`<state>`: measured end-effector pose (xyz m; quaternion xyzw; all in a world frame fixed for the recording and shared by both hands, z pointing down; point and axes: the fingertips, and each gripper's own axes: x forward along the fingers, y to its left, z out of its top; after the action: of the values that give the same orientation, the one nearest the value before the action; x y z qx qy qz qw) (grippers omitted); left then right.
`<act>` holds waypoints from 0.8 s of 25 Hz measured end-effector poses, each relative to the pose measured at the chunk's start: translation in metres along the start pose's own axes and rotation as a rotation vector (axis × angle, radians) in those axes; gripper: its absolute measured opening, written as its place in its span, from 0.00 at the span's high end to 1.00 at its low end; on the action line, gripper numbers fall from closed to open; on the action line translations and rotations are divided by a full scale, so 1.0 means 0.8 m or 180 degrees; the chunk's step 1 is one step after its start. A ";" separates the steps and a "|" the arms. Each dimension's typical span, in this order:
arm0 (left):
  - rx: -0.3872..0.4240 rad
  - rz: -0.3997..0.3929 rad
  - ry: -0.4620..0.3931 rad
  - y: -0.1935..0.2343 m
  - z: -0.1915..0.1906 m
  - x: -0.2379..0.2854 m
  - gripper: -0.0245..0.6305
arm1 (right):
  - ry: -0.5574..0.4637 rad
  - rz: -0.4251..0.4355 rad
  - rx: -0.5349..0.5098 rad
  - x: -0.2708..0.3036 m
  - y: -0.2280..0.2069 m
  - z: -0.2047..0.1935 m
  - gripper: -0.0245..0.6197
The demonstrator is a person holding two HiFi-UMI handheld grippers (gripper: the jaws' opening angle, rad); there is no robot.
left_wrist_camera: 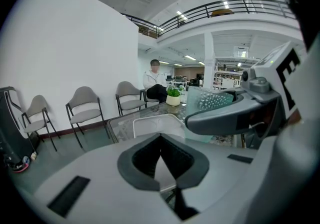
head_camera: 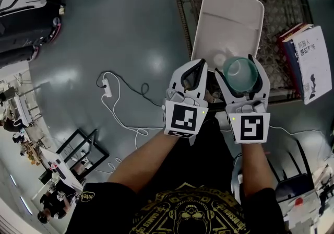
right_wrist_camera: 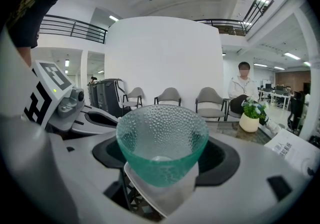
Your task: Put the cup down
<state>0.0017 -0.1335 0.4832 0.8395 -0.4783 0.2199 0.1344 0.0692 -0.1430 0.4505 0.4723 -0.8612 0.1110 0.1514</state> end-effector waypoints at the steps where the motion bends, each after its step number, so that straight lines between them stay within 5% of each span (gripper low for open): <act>1: -0.0001 0.0004 0.0008 0.001 -0.002 0.001 0.98 | 0.0003 0.0004 -0.0004 0.001 0.000 -0.002 0.36; 20: -0.0107 0.0039 0.0238 0.011 -0.052 0.025 0.98 | 0.0033 -0.0012 0.0019 0.029 -0.006 -0.046 0.36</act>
<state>-0.0065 -0.1347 0.5292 0.8254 -0.4816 0.2438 0.1650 0.0674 -0.1517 0.4934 0.4737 -0.8592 0.1157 0.1546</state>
